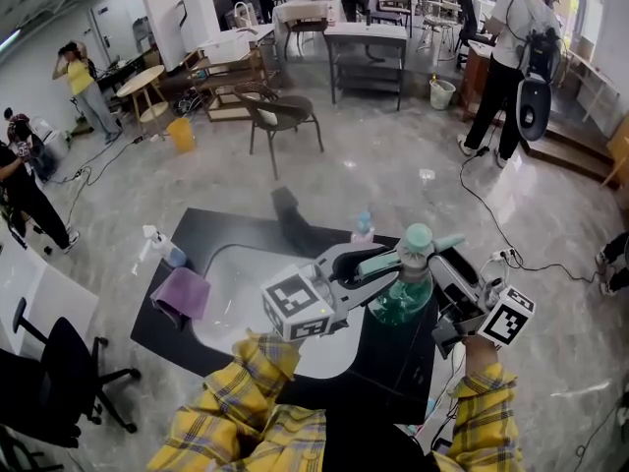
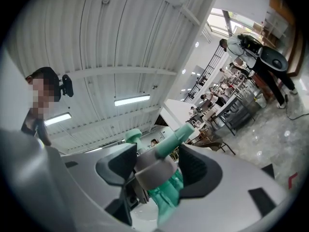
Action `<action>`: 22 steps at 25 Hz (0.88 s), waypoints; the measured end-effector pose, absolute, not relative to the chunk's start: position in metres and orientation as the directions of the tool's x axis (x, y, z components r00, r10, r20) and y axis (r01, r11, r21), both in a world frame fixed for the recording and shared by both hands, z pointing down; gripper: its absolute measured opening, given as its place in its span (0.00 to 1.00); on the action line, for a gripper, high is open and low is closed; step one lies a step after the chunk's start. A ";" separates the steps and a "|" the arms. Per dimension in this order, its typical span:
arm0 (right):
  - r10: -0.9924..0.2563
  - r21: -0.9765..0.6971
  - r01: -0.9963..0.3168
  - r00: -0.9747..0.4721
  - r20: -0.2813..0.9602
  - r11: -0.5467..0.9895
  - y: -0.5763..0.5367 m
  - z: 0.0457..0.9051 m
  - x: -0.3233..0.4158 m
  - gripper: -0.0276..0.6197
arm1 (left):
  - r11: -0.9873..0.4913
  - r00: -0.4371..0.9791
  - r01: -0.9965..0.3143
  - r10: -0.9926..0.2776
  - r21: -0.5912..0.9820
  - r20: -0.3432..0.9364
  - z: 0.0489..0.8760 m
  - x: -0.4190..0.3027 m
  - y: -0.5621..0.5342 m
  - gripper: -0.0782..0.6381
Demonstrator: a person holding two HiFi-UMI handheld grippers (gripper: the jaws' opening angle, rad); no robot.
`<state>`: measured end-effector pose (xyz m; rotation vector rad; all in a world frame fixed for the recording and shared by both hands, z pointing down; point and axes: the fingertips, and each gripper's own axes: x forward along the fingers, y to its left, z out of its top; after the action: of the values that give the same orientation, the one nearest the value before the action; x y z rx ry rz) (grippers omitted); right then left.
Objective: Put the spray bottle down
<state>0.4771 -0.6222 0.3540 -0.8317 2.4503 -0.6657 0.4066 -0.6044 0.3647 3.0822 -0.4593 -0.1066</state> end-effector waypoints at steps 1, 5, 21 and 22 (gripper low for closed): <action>-0.654 -0.571 -0.430 -0.708 -0.266 0.699 -0.621 0.354 0.476 0.42 | -0.956 0.953 -0.293 -0.295 0.037 -0.068 0.365 0.405 -0.605 0.30; -0.660 -0.558 -0.450 -0.706 -0.257 0.698 -0.616 0.353 0.475 0.42 | -0.955 0.951 -0.292 -0.296 0.058 -0.091 0.362 0.401 -0.604 0.34; -0.736 -0.467 -0.616 -0.666 -0.122 0.635 -0.596 0.368 0.471 0.45 | -0.946 0.948 -0.294 -0.306 0.136 -0.082 0.375 0.387 -0.596 0.34; -0.743 -0.464 -0.624 -0.658 -0.121 0.628 -0.594 0.368 0.472 0.45 | -0.946 0.948 -0.294 -0.307 0.135 -0.083 0.375 0.385 -0.595 0.34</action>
<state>0.4719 -0.5937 0.3675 -1.1030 2.5517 -0.5595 0.3854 -0.5948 0.3750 2.9805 -0.4615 -0.1557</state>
